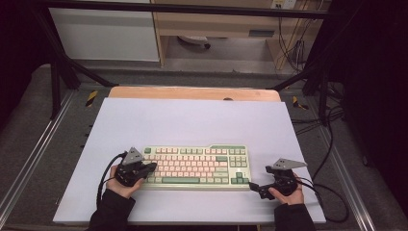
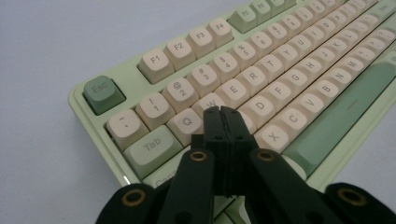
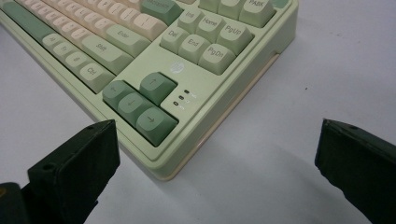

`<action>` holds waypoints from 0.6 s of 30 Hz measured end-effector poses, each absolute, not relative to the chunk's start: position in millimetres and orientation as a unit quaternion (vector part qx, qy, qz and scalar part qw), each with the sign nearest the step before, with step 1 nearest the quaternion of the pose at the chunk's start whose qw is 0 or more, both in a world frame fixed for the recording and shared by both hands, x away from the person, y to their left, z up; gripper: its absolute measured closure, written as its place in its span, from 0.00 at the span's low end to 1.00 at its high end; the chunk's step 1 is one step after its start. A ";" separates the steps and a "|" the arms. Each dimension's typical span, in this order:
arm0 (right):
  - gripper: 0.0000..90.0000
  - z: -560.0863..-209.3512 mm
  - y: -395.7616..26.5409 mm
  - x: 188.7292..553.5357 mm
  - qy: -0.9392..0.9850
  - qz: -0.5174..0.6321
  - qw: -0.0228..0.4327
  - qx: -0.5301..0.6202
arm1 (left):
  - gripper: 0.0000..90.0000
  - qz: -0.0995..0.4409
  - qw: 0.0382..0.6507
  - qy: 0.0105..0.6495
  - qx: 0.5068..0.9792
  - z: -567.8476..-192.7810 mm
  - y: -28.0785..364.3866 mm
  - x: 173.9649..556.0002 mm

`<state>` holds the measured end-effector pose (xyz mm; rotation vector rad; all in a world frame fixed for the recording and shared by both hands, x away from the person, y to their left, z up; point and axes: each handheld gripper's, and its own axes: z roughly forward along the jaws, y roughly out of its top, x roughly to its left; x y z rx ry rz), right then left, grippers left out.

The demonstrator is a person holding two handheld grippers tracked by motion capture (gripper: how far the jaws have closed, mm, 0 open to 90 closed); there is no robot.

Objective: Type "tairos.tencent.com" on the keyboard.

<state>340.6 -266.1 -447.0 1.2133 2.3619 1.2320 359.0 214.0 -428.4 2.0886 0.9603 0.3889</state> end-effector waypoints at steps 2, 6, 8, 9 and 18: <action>0.01 -446.9 -266.1 340.6 0.802 0.419 0.107 0.412 | 1.00 0.154 0.393 0.378 0.824 -429.1 213.5 359.1; 0.01 -446.7 -266.2 340.6 0.802 0.418 0.106 0.412 | 1.00 0.154 0.391 0.377 0.825 -431.4 213.0 359.7; 0.01 -446.4 -266.1 340.3 0.801 0.419 0.105 0.414 | 1.00 0.155 0.391 0.377 0.825 -431.0 213.0 359.1; 0.01 -446.3 -266.2 340.3 0.802 0.419 0.105 0.413 | 1.00 0.155 0.391 0.377 0.825 -431.0 213.0 359.1; 0.02 -441.4 -262.2 339.4 0.798 0.430 0.107 0.408 | 1.00 0.153 0.398 0.373 0.824 -424.6 213.7 355.8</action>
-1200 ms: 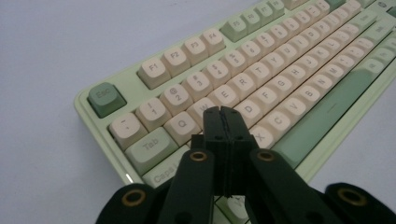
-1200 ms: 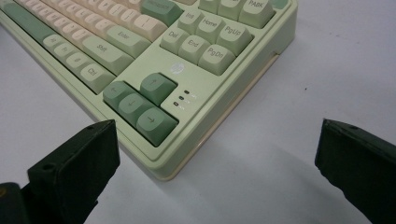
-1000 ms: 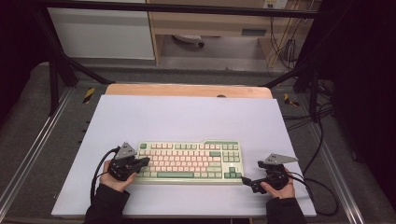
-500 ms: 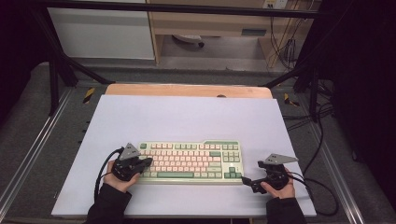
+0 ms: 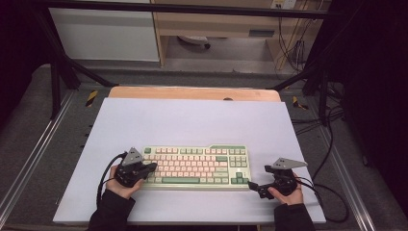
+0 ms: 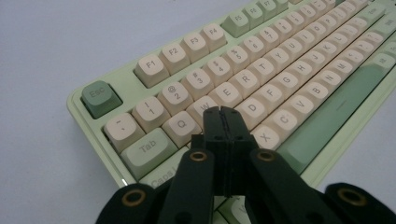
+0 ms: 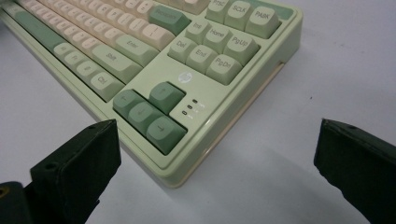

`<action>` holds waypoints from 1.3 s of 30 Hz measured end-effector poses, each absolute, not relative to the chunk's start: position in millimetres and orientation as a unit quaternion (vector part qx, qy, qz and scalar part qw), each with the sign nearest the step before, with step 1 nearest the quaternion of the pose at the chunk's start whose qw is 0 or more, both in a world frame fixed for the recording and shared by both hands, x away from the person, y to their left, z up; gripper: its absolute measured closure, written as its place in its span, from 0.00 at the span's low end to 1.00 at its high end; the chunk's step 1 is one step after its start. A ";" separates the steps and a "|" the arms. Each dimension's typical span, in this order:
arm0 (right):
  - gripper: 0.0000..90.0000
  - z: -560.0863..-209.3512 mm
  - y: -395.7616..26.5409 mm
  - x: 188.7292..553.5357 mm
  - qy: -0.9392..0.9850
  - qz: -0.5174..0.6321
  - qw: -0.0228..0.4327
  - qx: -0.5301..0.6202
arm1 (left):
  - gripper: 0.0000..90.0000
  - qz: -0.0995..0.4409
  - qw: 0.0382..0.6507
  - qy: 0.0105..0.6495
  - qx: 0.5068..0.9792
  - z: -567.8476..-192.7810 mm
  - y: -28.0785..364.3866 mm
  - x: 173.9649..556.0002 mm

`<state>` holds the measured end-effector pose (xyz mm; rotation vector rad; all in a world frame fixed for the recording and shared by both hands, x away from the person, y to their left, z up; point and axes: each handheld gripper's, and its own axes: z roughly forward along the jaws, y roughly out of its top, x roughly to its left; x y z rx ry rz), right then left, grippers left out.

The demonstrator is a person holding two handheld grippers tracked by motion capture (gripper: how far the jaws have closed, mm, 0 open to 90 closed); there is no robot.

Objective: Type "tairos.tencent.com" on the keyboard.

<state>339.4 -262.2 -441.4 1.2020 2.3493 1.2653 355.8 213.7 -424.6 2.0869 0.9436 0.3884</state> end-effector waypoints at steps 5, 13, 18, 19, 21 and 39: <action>0.05 -434.7 -255.3 338.6 0.796 0.439 0.110 0.402 | 1.00 0.153 0.402 0.371 0.823 -423.5 214.6 355.2; 0.15 -423.9 -241.2 338.2 0.797 0.448 0.115 0.389 | 1.00 0.150 0.406 0.369 0.822 -422.5 213.9 354.1; 0.21 -419.7 -225.1 339.0 0.804 0.449 0.114 0.373 | 1.00 0.149 0.409 0.368 0.822 -421.8 213.6 353.5; 0.23 -418.9 -221.8 339.2 0.805 0.449 0.114 0.371 | 1.00 0.149 0.410 0.368 0.821 -421.7 213.7 353.5; 0.28 -417.4 -214.6 339.7 0.805 0.451 0.113 0.368 | 1.00 0.149 0.411 0.367 0.821 -421.5 213.9 353.4; 0.58 -408.2 -164.6 347.1 0.813 0.455 0.100 0.350 | 1.00 0.150 0.414 0.367 0.819 -420.9 214.1 353.0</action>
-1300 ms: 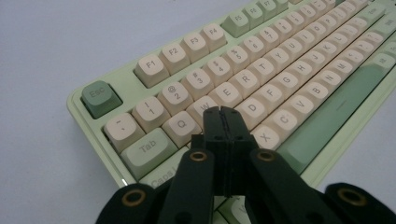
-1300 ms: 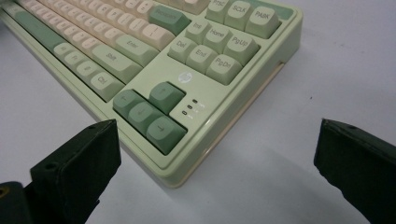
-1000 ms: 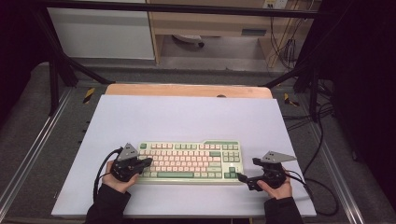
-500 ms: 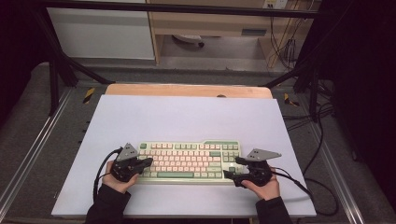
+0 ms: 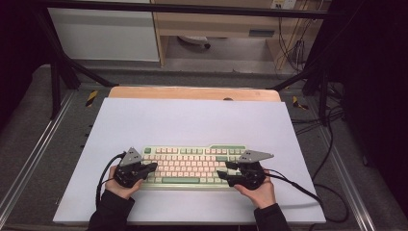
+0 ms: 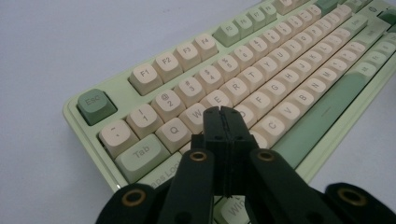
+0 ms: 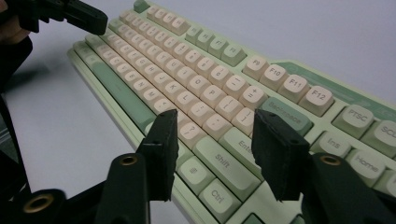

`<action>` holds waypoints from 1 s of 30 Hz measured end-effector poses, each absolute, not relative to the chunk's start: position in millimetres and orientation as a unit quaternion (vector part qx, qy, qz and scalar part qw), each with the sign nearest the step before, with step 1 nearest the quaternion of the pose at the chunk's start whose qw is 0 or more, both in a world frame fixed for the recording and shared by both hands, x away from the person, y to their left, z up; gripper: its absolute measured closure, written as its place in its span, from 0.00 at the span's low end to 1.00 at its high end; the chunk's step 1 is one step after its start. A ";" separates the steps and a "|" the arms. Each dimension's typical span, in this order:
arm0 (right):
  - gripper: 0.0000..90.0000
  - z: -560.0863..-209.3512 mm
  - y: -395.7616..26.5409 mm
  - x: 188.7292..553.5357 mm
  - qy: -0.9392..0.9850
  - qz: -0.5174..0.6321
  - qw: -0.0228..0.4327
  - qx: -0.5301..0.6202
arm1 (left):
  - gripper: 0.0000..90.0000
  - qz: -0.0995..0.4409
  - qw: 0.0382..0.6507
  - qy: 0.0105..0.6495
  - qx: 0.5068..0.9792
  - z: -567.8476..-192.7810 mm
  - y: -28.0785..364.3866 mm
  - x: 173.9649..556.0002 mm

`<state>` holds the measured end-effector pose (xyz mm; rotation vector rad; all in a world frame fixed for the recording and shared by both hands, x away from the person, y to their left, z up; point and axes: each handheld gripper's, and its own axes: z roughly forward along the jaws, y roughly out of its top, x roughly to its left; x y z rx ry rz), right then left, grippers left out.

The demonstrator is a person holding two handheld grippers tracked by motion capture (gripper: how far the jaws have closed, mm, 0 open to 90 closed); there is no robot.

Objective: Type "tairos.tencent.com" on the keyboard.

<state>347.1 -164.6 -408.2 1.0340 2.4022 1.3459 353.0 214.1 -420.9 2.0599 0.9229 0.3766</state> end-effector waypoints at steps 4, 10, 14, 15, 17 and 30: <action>0.66 -407.5 -159.3 348.6 0.809 0.461 0.090 0.353 | 1.00 0.150 0.413 0.367 0.820 -421.1 213.9 352.9; 0.75 -409.3 -152.2 352.9 0.806 0.461 0.080 0.361 | 1.00 0.149 0.413 0.366 0.820 -421.2 213.9 353.1; 0.79 -409.8 -146.9 355.5 0.807 0.460 0.075 0.363 | 1.00 0.149 0.413 0.367 0.820 -421.3 214.0 353.1; 0.81 -409.7 -142.2 356.9 0.807 0.458 0.075 0.365 | 1.00 0.148 0.413 0.367 0.820 -421.4 214.0 353.1; 0.84 -410.0 -136.9 358.6 0.808 0.457 0.076 0.363 | 1.00 0.148 0.413 0.366 0.820 -421.3 213.9 353.1; 0.93 -412.3 -101.3 371.7 0.820 0.447 0.082 0.348 | 1.00 0.148 0.415 0.367 0.819 -421.2 214.2 353.0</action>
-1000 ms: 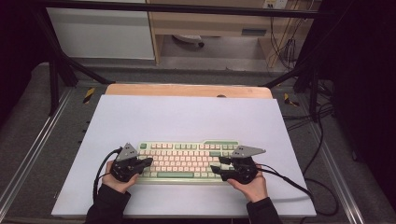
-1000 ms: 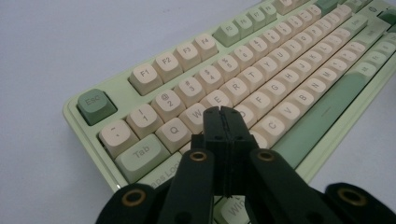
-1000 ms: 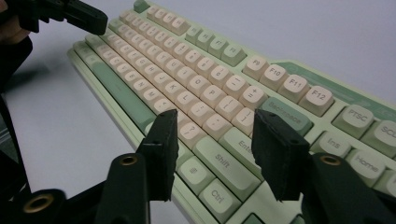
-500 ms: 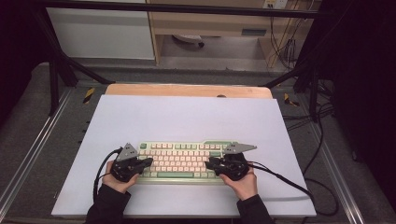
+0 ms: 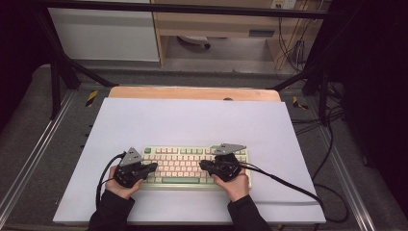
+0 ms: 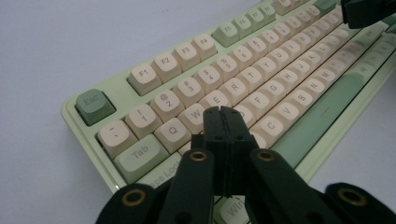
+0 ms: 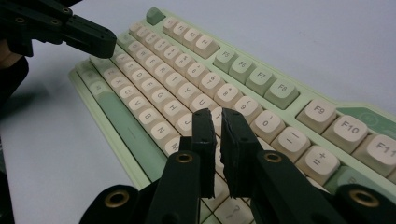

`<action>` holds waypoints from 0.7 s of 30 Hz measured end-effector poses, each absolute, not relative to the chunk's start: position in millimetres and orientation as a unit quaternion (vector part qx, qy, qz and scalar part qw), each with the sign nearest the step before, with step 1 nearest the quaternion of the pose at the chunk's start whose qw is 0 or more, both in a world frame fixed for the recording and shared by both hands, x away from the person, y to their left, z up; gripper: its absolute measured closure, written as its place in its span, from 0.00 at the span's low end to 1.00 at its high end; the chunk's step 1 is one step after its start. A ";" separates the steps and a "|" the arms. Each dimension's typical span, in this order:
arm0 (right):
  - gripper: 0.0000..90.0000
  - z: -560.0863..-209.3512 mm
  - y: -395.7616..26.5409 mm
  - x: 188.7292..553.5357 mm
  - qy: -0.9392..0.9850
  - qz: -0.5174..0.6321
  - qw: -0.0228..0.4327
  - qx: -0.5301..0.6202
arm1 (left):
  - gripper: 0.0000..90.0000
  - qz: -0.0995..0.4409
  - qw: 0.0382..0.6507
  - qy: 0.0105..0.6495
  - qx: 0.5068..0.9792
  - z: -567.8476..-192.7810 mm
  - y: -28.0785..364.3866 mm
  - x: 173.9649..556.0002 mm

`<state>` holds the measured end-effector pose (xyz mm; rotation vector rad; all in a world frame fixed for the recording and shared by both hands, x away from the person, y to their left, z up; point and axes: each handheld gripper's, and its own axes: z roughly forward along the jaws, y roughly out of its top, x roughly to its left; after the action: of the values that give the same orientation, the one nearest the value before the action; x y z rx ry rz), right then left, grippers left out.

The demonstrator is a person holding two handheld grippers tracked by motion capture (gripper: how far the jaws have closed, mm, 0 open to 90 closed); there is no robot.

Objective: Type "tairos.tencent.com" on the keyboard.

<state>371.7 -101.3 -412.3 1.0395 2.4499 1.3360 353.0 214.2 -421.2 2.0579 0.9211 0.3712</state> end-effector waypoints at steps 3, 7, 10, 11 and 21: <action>0.96 -413.8 -94.1 374.5 0.821 0.445 0.078 0.349 | 1.00 0.148 0.415 0.366 0.820 -421.1 214.0 353.0; 0.96 -416.0 -88.2 378.2 0.821 0.443 0.077 0.351 | 1.00 0.149 0.416 0.366 0.819 -420.8 214.1 352.9; 0.98 -417.0 -85.2 380.7 0.820 0.444 0.071 0.354 | 1.00 0.149 0.416 0.366 0.819 -420.8 214.1 352.8; 0.99 -417.4 -84.5 381.9 0.821 0.442 0.070 0.355 | 1.00 0.148 0.416 0.366 0.819 -420.7 214.1 352.9; 1.00 -424.6 -73.9 391.4 0.825 0.428 0.077 0.361 | 1.00 0.149 0.417 0.365 0.819 -420.2 214.6 352.9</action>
<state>391.4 -73.9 -424.6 1.0822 2.4720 1.2822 352.9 214.6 -420.2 2.0562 0.9172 0.3738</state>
